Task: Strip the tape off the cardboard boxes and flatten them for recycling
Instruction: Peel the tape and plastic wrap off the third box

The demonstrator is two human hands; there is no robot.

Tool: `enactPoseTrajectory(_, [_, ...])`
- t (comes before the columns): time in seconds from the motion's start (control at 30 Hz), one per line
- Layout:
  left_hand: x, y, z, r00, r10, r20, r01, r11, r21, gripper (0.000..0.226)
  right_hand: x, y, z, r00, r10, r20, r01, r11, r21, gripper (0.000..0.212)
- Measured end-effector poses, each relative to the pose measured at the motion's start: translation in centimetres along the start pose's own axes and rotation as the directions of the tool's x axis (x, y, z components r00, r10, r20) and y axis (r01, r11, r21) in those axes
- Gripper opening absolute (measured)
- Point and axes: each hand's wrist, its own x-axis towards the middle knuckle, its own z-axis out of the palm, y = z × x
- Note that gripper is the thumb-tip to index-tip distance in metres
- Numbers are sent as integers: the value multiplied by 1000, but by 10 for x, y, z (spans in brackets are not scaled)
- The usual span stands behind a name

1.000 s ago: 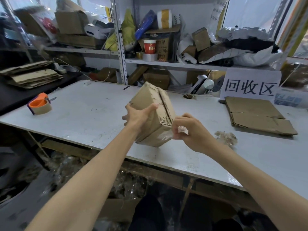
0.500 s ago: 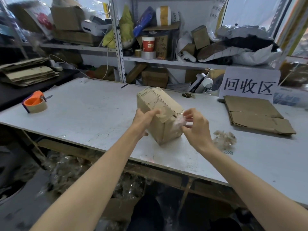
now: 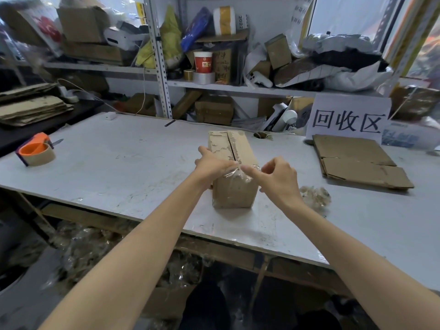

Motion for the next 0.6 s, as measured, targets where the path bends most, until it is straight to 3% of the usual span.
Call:
enactPoseTrajectory(0.1, [-3,4,0,1000,-4,13,3,998,63,94,5,-7,2,998,69,-7,-69,998,0,60])
enactPoseTrajectory(0.23, [-5,2,1,1000,-7,-8,8,1000,27,98,9,-9,4,999,31,21,-30,998,-58,38])
enactPoseTrajectory(0.33, [-5,-2,-2,1000,-11,-20,10,998,-70,94,10,-10,-4,996,6,92,-3,999,-33,20])
enactPoseTrajectory(0.43, [-8,-5,-4,1000,19,-22,-21,996,-88,93,13,-11,-23,965,-1,262,8,1000,-28,13])
enactPoseTrajectory(0.53, [-10,-3,-4,999,52,-1,-52,996,-70,94,20,-12,-42,917,-28,399,105,979,-172,15])
enactPoseTrajectory(0.6, [-12,-2,-4,998,64,21,-62,997,-53,94,25,-12,-51,928,-78,364,187,943,-274,14])
